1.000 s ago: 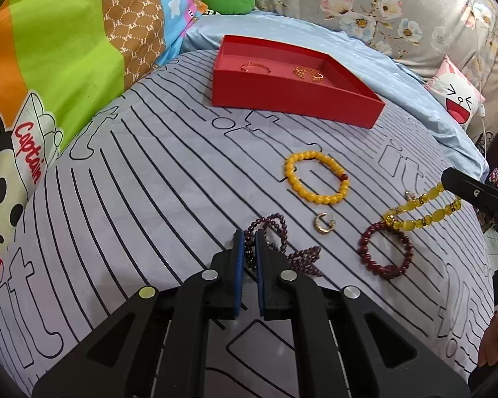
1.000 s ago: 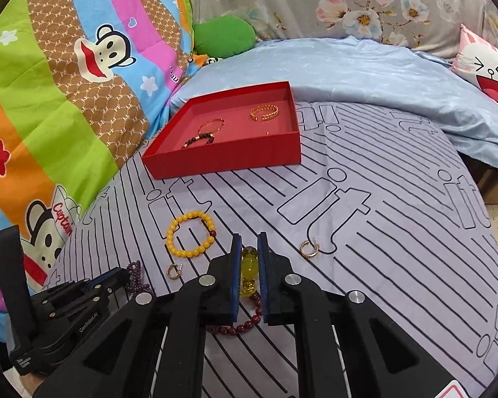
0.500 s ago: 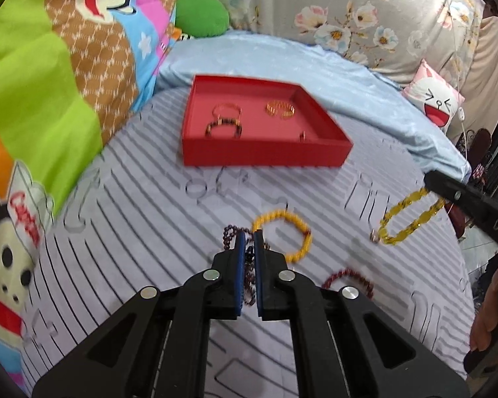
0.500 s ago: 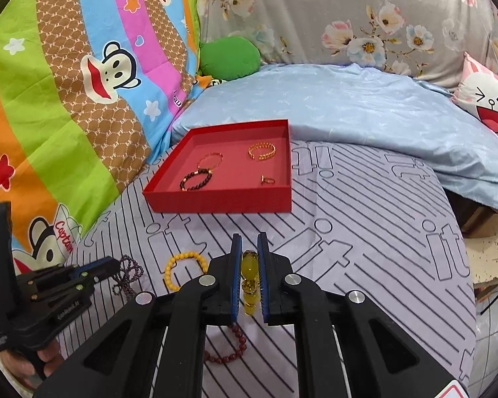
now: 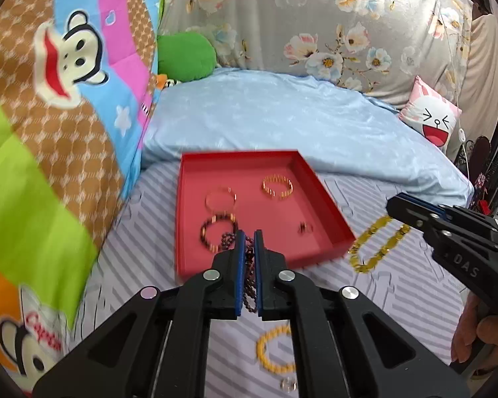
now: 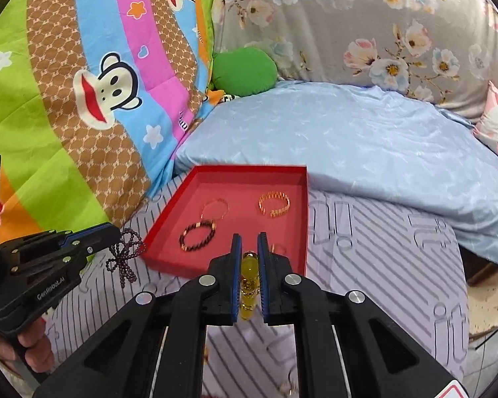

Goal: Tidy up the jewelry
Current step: 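Grasp and lift the yellow bead bracelet with the right tool while the left tool holds the strand, then carry the strand and yellow bracelet into the red tray and open both tools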

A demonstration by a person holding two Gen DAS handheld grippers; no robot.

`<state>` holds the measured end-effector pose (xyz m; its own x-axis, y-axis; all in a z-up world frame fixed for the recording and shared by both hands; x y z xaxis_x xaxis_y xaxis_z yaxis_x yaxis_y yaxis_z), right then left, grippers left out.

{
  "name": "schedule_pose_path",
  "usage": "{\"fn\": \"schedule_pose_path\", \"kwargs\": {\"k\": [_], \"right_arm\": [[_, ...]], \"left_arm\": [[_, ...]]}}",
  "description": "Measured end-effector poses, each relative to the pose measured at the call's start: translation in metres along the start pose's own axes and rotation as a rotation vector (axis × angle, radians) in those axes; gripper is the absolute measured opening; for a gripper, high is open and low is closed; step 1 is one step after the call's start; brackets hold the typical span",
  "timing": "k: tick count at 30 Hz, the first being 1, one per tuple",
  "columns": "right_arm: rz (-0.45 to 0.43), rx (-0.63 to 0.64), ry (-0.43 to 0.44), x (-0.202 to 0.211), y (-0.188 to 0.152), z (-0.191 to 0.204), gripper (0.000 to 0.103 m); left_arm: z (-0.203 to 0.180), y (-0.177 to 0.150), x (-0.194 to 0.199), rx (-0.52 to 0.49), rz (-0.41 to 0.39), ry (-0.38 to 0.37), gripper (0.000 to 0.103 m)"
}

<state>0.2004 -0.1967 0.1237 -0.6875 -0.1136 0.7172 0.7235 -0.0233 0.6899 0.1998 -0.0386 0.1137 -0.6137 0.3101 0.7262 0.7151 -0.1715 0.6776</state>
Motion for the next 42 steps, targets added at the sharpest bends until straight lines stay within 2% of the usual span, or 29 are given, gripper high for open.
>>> {"fn": "schedule_pose_path", "kwargs": {"k": [3, 8, 14, 21, 23, 25, 26, 28, 29, 30, 36, 42], "right_arm": [[0.016, -0.025, 0.023, -0.022, 0.02, -0.005, 0.009], [0.073, -0.052, 0.048, -0.064, 0.033, -0.008, 0.009], [0.132, -0.043, 0.067, -0.101, 0.026, 0.0, 0.009], [0.195, -0.053, 0.037, -0.134, 0.01, -0.009, 0.009], [0.189, -0.059, 0.025, -0.134, 0.009, -0.014, 0.009], [0.174, -0.065, 0.009, -0.13, 0.01, -0.018, 0.015], [0.168, -0.068, 0.005, -0.128, 0.011, -0.02, 0.016], [0.151, -0.074, 0.002, -0.121, 0.013, -0.022, 0.025], [0.144, -0.073, 0.0, -0.119, 0.014, -0.022, 0.028], [0.132, -0.066, -0.006, -0.114, 0.015, -0.02, 0.032], [0.096, -0.021, -0.023, -0.093, 0.012, -0.011, 0.035], [0.096, -0.018, -0.011, -0.077, -0.002, -0.006, 0.037]], "left_arm": [[0.001, 0.024, -0.016, 0.003, -0.005, -0.01, 0.005], [0.001, 0.044, -0.046, 0.011, 0.019, -0.03, 0.005], [0.002, 0.045, -0.083, 0.027, 0.079, -0.042, 0.005], [0.011, 0.028, -0.116, 0.041, 0.155, -0.027, 0.005], [0.013, 0.024, -0.12, 0.039, 0.162, -0.032, 0.005], [0.015, 0.022, -0.121, 0.041, 0.162, -0.036, 0.006], [0.016, 0.022, -0.12, 0.043, 0.157, -0.031, 0.01], [0.017, 0.022, -0.117, 0.038, 0.142, -0.01, 0.022], [0.018, 0.022, -0.114, 0.036, 0.132, 0.006, 0.034], [0.018, 0.022, -0.111, 0.038, 0.121, 0.014, 0.04], [0.02, 0.02, -0.097, 0.031, 0.094, 0.04, 0.041], [0.02, 0.012, -0.081, 0.034, 0.086, 0.049, 0.041]]}}
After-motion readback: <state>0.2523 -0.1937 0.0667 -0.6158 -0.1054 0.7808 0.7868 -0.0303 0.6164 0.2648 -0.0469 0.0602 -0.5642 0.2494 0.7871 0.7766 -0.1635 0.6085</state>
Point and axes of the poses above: each gripper's, at about its wrist camera, not at the fingertips, and x roughly against the way its jaws point, z to its left, y to its top, the point moved 4 cm from there along -x, roughly the way its jaws point, and after that the axes turned 7 degrees about z, right-handed, at the moved point
